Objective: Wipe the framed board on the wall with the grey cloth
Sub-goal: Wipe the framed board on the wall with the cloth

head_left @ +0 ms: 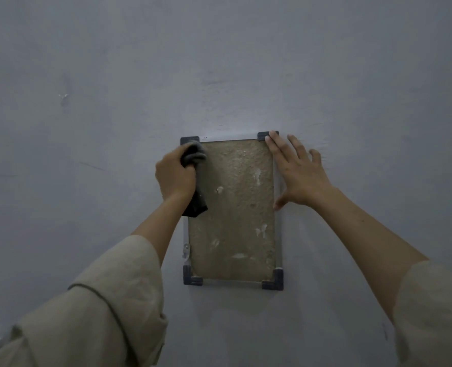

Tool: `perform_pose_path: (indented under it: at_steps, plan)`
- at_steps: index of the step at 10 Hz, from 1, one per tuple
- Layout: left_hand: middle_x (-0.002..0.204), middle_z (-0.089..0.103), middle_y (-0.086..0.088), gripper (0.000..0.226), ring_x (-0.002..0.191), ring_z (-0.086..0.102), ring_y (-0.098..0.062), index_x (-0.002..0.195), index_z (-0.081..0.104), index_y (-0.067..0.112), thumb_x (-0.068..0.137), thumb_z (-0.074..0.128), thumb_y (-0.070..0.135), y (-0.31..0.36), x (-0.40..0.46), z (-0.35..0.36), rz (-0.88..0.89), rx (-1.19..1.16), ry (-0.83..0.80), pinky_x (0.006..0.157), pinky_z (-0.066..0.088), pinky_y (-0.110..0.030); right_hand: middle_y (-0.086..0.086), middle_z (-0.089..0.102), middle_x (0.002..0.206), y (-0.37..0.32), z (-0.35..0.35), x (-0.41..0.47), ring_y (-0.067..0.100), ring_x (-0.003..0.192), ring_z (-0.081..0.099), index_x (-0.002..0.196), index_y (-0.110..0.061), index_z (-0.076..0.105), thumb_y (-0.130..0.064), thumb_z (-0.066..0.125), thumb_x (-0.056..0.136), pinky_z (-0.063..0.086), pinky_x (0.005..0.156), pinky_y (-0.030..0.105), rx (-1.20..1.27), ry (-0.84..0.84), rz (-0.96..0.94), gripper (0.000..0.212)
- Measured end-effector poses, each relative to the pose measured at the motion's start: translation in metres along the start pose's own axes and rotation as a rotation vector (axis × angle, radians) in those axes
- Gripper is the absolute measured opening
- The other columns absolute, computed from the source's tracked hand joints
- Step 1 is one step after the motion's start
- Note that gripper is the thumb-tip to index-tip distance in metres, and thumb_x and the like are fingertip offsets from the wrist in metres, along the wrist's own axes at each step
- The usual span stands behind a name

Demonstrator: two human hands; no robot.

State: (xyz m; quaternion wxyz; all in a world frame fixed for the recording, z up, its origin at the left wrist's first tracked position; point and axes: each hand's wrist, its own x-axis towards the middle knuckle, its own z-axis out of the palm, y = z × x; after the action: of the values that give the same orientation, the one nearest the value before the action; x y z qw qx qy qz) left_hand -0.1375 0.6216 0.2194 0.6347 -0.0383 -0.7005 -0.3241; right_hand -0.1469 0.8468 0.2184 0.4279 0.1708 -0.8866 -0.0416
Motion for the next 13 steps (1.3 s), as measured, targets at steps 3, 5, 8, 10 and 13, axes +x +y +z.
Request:
perform_pose_path:
  at_steps: [3,5,8,10,13]
  plan:
    - [0.105,0.071,-0.009,0.046,0.097,0.063,-0.026,0.109,0.067,0.022,0.077,0.048,-0.004,-0.005,0.003,-0.005,-0.093,-0.025,0.019,0.08,0.044,-0.024,-0.006,-0.02,0.155,0.001,0.002,0.001,0.024,0.143,-0.012,0.145,-0.02,-0.018,-0.052,0.084,0.05,0.013,0.112,0.057,-0.004,0.004,0.0,0.142]
    - [0.104,0.071,-0.01,0.045,0.095,0.064,-0.025,0.109,0.068,0.02,0.077,0.049,-0.006,-0.009,0.001,-0.006,0.069,-0.017,-0.109,0.078,0.047,-0.024,-0.005,-0.02,0.155,0.001,0.002,0.0,0.024,0.143,-0.012,0.145,-0.02,-0.018,-0.053,0.083,0.049,0.014,0.111,0.057,-0.01,0.009,-0.004,0.143]
    - [0.105,0.071,-0.01,0.047,0.097,0.064,-0.026,0.11,0.068,0.02,0.075,0.049,-0.006,-0.012,-0.007,-0.007,0.106,0.006,-0.109,0.084,0.047,-0.027,-0.006,-0.021,0.155,0.0,0.001,0.0,0.024,0.143,-0.012,0.145,-0.02,-0.017,-0.052,0.084,0.051,0.014,0.112,0.057,-0.004,0.006,-0.004,0.141]
    - [0.102,0.071,-0.014,0.041,0.093,0.064,-0.03,0.11,0.068,0.016,0.078,0.052,-0.005,-0.011,-0.016,-0.006,0.236,0.048,-0.175,0.081,0.047,-0.028,-0.005,-0.02,0.155,0.0,0.001,-0.001,0.024,0.143,-0.012,0.145,-0.02,-0.017,-0.051,0.084,0.051,0.015,0.112,0.057,-0.009,0.007,-0.001,0.142]
    - [0.1,0.072,-0.011,0.045,0.09,0.064,-0.027,0.11,0.068,0.021,0.078,0.05,-0.005,0.002,-0.019,0.006,0.061,-0.013,-0.084,0.077,0.045,-0.025,-0.006,-0.02,0.155,0.001,0.001,0.0,0.024,0.143,-0.012,0.145,-0.02,-0.017,-0.052,0.083,0.05,0.014,0.112,0.057,-0.009,0.01,-0.001,0.142]
